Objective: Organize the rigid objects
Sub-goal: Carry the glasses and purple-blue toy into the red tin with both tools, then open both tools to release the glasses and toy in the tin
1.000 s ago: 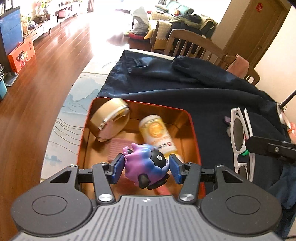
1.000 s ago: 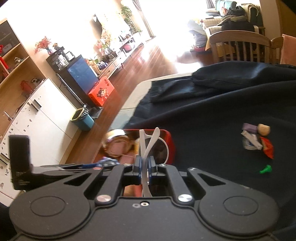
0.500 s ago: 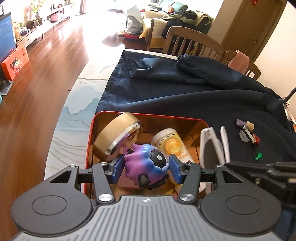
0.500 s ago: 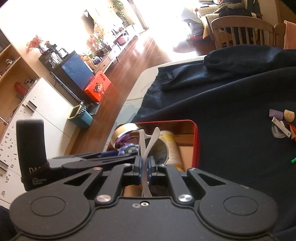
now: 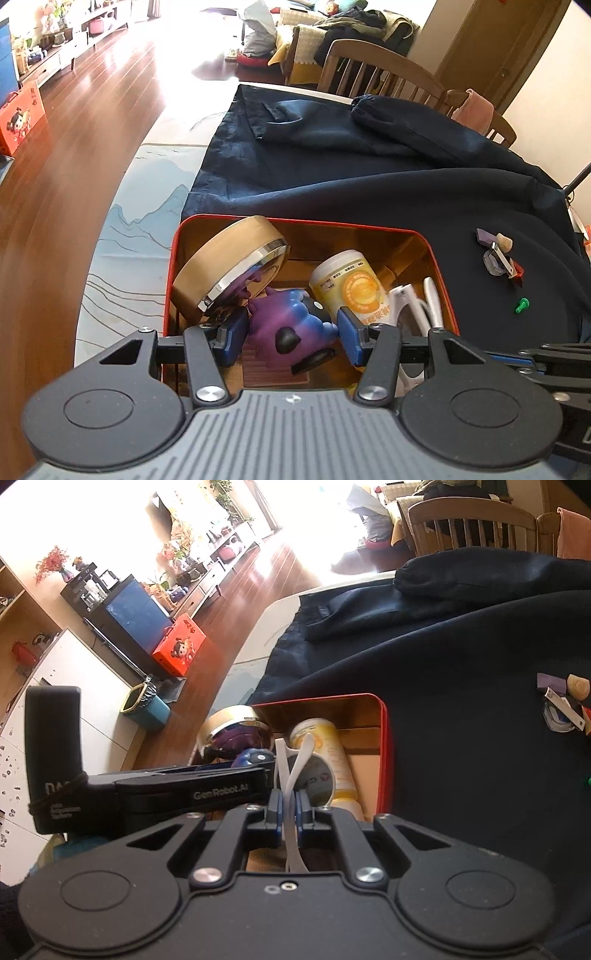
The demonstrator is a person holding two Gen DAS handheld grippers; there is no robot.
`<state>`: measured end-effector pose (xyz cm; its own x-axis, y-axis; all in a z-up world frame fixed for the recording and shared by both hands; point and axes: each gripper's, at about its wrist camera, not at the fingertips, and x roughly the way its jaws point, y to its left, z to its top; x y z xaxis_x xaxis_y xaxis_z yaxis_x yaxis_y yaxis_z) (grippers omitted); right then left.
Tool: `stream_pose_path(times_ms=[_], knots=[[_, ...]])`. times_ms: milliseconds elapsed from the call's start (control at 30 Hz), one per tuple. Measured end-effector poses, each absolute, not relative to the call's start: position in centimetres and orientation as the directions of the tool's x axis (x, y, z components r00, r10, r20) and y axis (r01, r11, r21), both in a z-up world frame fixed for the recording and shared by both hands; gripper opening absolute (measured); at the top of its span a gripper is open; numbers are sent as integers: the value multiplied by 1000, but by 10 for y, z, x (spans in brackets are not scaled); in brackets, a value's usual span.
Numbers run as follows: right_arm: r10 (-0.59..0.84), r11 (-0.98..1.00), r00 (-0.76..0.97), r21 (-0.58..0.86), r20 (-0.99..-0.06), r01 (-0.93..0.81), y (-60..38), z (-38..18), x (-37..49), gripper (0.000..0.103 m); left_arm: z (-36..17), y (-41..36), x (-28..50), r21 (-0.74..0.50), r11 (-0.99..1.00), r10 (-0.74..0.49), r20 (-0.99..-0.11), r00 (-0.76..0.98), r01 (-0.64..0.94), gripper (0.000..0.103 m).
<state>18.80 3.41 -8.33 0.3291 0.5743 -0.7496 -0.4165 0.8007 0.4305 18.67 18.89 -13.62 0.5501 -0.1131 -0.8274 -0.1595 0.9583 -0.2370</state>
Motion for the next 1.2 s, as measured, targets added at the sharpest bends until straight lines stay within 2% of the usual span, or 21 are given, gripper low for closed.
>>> stream_pose_path(times_ms=[200,433,767,867,1200], knots=[[557,817,328,431,-763,-383,32,-93,192,7,-138,191,186,-252,954,-124,-826,550,-162,52],[540,831,346,423,-767,-360,26,-94,193,16,-138,190,185,-239,959,-117,-826,551,-155,52],[542,833,360,429,-759,-349,18,-88,191,25,-137,189,181,-226,961,-104,-830,549,-159,52],[550,828,360,435,-754,-353,15,-87,189,27,-135,190,178,-225,960,-99,-827,554,-164,58],[565,812,360,421,-743,-404,7,-77,182,34,-115,180,158,-216,967,-95,-793,601,-133,59]])
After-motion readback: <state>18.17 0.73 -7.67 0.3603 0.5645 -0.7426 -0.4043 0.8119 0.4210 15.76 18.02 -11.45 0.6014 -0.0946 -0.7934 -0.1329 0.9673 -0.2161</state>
